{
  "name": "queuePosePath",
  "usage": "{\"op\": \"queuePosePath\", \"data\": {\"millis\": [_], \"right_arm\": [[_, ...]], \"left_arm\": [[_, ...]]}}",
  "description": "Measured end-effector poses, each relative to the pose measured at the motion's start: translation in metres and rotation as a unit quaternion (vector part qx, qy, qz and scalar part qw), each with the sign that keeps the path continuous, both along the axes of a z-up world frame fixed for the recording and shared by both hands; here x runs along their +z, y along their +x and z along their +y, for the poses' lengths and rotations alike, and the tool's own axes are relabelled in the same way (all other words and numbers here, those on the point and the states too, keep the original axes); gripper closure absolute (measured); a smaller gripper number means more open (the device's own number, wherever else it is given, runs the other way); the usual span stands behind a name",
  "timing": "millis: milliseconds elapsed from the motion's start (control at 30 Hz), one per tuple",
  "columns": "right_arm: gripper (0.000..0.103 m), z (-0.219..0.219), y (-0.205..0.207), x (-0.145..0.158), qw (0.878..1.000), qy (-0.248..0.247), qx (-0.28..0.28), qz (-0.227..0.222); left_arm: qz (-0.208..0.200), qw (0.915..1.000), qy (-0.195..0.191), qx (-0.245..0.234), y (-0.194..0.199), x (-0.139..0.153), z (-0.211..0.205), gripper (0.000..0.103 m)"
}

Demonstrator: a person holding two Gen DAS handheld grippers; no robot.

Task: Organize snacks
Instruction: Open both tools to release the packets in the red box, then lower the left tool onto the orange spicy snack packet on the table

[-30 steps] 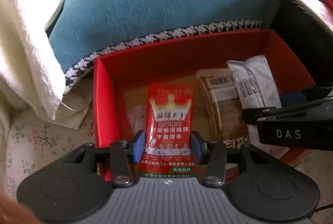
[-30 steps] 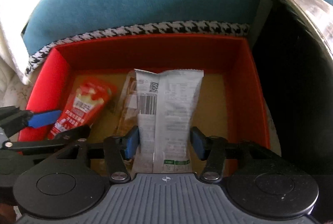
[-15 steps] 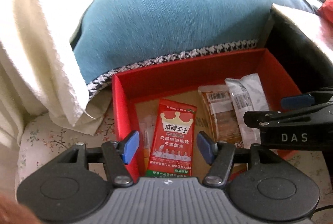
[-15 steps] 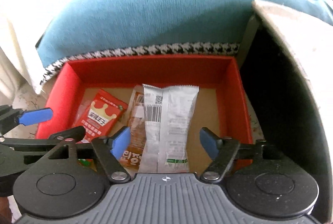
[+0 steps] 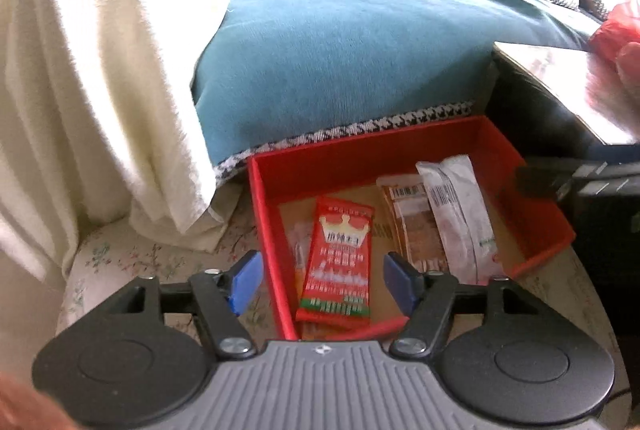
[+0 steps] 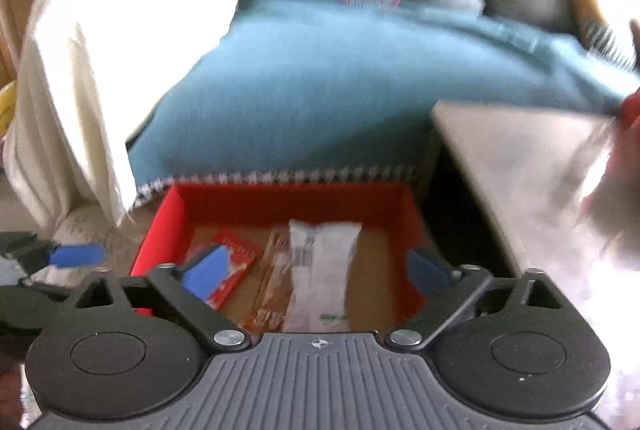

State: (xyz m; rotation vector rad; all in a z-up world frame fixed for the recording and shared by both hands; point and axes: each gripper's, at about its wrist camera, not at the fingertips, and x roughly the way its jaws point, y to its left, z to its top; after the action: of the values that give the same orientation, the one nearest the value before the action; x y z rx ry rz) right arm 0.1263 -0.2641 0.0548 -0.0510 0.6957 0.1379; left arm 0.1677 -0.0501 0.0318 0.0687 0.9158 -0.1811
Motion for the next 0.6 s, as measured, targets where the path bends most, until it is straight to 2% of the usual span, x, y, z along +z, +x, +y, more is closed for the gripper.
{"op": "queuePosePath", "data": {"millis": [100,167,300,433,600], "right_arm": [[0.0,0.004,-0.024,0.01,0.998,-0.033,0.005,-0.045],[0.0,0.009,-0.034,0.01,0.997,-0.053,0.006,-0.053],[0.0,0.015,-0.044,0.001,0.998,-0.044,0.025,-0.035],[0.0,0.018,-0.054,-0.003,0.998,-0.046,0.036,-0.034],[0.0,0.013,-0.06,-0.005,0.999,-0.013,0.045,-0.017]], "left_arm": [[0.008,1.0,0.003,-0.003,-0.015,-0.002,0.01,0.038],[0.014,0.9999,0.003,-0.002,-0.023,-0.006,0.015,0.038],[0.04,0.9992,-0.006,-0.007,-0.039,-0.014,0.021,0.038],[0.068,0.9976,0.008,-0.002,-0.05,-0.035,0.027,0.038],[0.104,0.9943,0.024,0.007,-0.051,-0.064,0.036,0.038]]}}
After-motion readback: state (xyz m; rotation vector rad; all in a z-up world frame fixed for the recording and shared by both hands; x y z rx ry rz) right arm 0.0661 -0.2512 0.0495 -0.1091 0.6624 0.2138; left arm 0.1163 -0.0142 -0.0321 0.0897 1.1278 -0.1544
